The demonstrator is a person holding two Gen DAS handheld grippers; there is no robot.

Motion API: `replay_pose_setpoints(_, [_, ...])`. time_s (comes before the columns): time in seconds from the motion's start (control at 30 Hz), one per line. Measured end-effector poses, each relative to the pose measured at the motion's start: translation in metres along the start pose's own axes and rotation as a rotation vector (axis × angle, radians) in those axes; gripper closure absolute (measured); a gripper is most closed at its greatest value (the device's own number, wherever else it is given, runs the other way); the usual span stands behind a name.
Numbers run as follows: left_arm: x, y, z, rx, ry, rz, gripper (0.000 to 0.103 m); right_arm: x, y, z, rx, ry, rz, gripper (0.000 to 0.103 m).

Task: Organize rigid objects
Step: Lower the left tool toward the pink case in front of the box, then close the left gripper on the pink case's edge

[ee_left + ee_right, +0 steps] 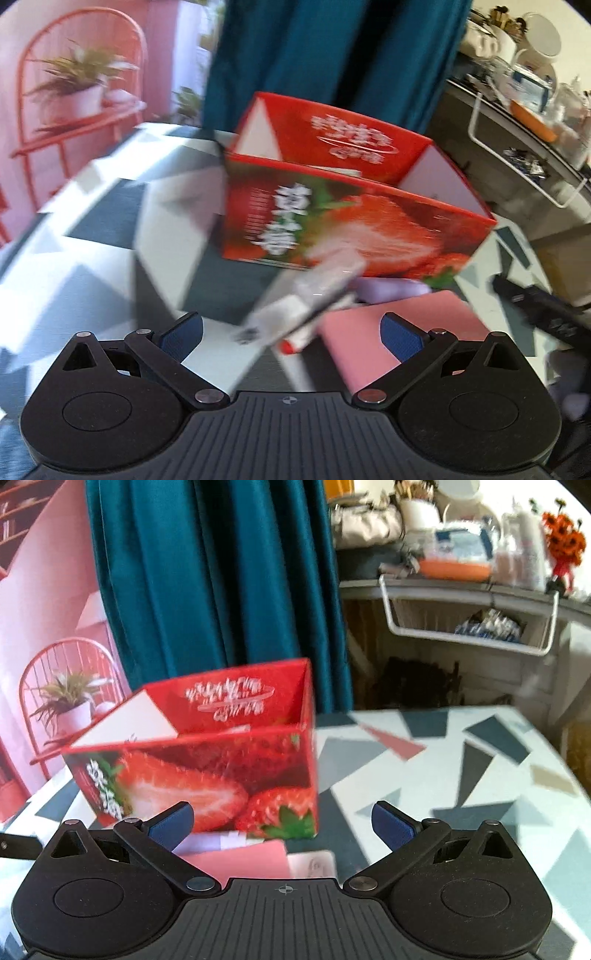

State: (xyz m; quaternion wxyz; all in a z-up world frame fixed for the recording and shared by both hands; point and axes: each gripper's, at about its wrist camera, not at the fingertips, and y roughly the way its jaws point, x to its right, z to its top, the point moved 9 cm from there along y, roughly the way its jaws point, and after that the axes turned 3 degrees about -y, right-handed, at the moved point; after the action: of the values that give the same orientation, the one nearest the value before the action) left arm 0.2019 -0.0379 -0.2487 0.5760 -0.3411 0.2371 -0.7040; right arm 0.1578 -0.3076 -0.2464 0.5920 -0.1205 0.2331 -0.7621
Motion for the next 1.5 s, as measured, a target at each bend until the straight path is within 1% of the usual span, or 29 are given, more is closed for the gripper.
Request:
replay_pose_setpoints(0.1, [0.012, 0.016, -0.006, -0.011, 0.018, -0.006, 0.002, -0.004, 0.013, -0.013, -0.028, 0.007, 0.039, 0.005])
replay_pose_setpoints(0.17, [0.015, 0.023, -0.011, -0.027, 0.01, -0.016, 0.006, -0.007, 0.018, -0.022, -0.043, -0.001, 0.048, 0.006])
replay_pose_setpoints(0.27, [0.012, 0.03, -0.017, -0.051, -0.037, -0.04, 0.008, -0.009, 0.022, -0.032, -0.058, 0.007, 0.063, 0.007])
replay_pose_setpoints(0.33, [0.008, 0.034, -0.019, -0.06, -0.066, -0.035, 0.008, -0.01, 0.023, -0.037, -0.066, 0.006, 0.08, 0.009])
replay_pose_setpoints(0.4, [0.004, 0.037, -0.02, -0.074, -0.099, -0.022, 0.008, -0.011, 0.023, -0.042, -0.067, -0.012, 0.086, 0.013])
replay_pose_setpoints(0.53, [0.001, 0.04, -0.021, -0.079, -0.141, -0.041, 0.008, -0.013, 0.022, -0.049, -0.068, -0.024, 0.105, 0.017])
replay_pose_setpoints(0.63, [0.009, 0.043, -0.025, -0.093, -0.114, -0.052, 0.01, -0.015, 0.02, -0.054, -0.061, -0.037, 0.114, 0.021])
replay_pose_setpoints(0.77, [0.019, 0.042, -0.028, -0.086, -0.05, -0.045, 0.015, -0.015, 0.016, -0.056, -0.036, -0.037, 0.128, 0.022])
replay_pose_setpoints(0.87, [0.025, 0.042, -0.03, -0.083, -0.027, -0.049, 0.017, -0.014, 0.016, -0.057, -0.023, -0.033, 0.138, 0.022])
replay_pose_setpoints(0.93, [0.028, 0.042, -0.031, -0.084, -0.021, -0.057, 0.019, -0.014, 0.018, -0.056, -0.021, -0.031, 0.148, 0.022])
replay_pose_setpoints(1.07, [0.03, 0.043, -0.032, -0.096, -0.027, -0.07, 0.028, -0.02, 0.023, -0.055, -0.021, -0.05, 0.171, 0.026])
replay_pose_setpoints(1.1, [0.03, 0.043, -0.032, -0.097, -0.027, -0.074, 0.028, -0.021, 0.024, -0.055, -0.018, -0.047, 0.177, 0.027])
replay_pose_setpoints(1.27, [0.032, 0.045, -0.034, -0.102, -0.033, -0.091, 0.038, -0.02, 0.023, -0.059, 0.028, -0.034, 0.186, 0.027])
replay_pose_setpoints(1.37, [0.037, 0.047, -0.036, -0.114, -0.031, -0.114, 0.039, -0.018, 0.023, -0.06, 0.033, -0.028, 0.194, 0.027])
replay_pose_setpoints(1.5, [0.041, 0.048, -0.037, -0.113, -0.023, -0.123, 0.04, -0.016, 0.022, -0.06, 0.039, -0.013, 0.203, 0.029])
